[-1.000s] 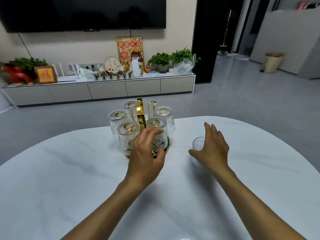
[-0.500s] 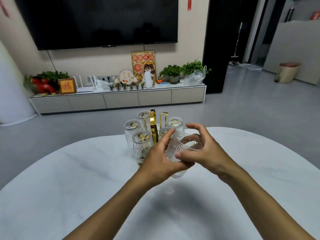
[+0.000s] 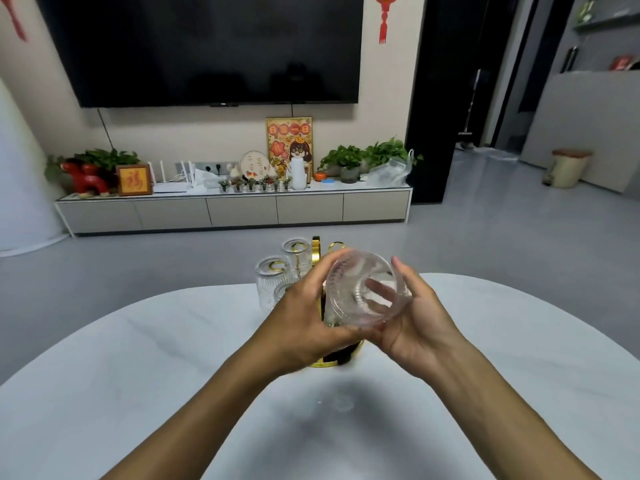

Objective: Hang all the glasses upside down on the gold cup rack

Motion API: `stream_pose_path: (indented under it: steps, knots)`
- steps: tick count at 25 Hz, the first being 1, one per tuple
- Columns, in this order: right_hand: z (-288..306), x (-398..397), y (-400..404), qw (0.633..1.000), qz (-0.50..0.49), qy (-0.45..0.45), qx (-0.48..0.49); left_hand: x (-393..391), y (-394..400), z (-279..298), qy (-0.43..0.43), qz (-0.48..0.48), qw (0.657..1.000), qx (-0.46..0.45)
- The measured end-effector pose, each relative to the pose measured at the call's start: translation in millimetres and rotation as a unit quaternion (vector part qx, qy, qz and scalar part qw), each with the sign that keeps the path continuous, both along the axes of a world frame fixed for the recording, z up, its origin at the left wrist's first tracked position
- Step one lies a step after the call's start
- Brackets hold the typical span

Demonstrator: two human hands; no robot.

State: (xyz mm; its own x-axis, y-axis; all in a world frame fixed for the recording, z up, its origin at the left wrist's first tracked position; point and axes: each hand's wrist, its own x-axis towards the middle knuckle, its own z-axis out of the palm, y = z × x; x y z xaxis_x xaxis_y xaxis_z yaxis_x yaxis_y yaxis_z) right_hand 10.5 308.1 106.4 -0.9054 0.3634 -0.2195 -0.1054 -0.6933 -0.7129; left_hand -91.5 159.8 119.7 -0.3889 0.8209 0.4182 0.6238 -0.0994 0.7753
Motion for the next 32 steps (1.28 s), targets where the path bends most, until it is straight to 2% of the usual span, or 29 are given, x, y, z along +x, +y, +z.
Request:
stream_pose_path:
  steps: [3,5,6,8,10,11,14,18,23,32]
  knots:
    - [27.7,-23.8,38.2,0.983,-0.151,-0.028,0.098,-49.8,2.3,8.2,0.041,0.069,0.996,-0.048]
    - [54.9,-45.9,61.0,0.949,-0.217,-0.033,0.226,-80.2,14.5,13.2,0.11,0.132,0.983,-0.068]
    - [66.0,-57.6,68.2,0.918,-0.239,-0.041,0.313,-90.1,23.5,14.6,0.155,0.145,0.973,-0.093]
    - [75.3,-92.8,76.9,0.834,-0.259,-0.062,0.483,-111.4,41.7,10.9,0.245,0.139,0.948,-0.15]
    - [72.8,-124.2,79.3,0.76,-0.255,-0.089,0.591,-124.0,52.9,5.5,0.278,0.121,0.936,-0.179]
    - [68.2,-136.8,80.7,0.737,-0.245,-0.104,0.621,-129.1,55.1,3.1,0.272,0.116,0.939,-0.174]
    - [48.8,-160.7,87.0,0.704,-0.209,-0.143,0.663,-137.7,55.7,-3.1,0.252,0.106,0.953,-0.132]
    - [23.0,-174.8,90.2,0.694,-0.141,-0.172,0.685,-145.6,54.8,-7.9,0.227,0.092,0.964,-0.104]
    - [7.2,-181.7,98.0,0.634,-0.045,-0.242,0.733,-150.7,55.9,-7.6,0.211,0.084,0.97,-0.083]
    - [-8.3,-203.1,106.1,0.615,0.004,-0.297,0.731,-150.0,54.9,-6.2,0.186,0.076,0.975,-0.09]
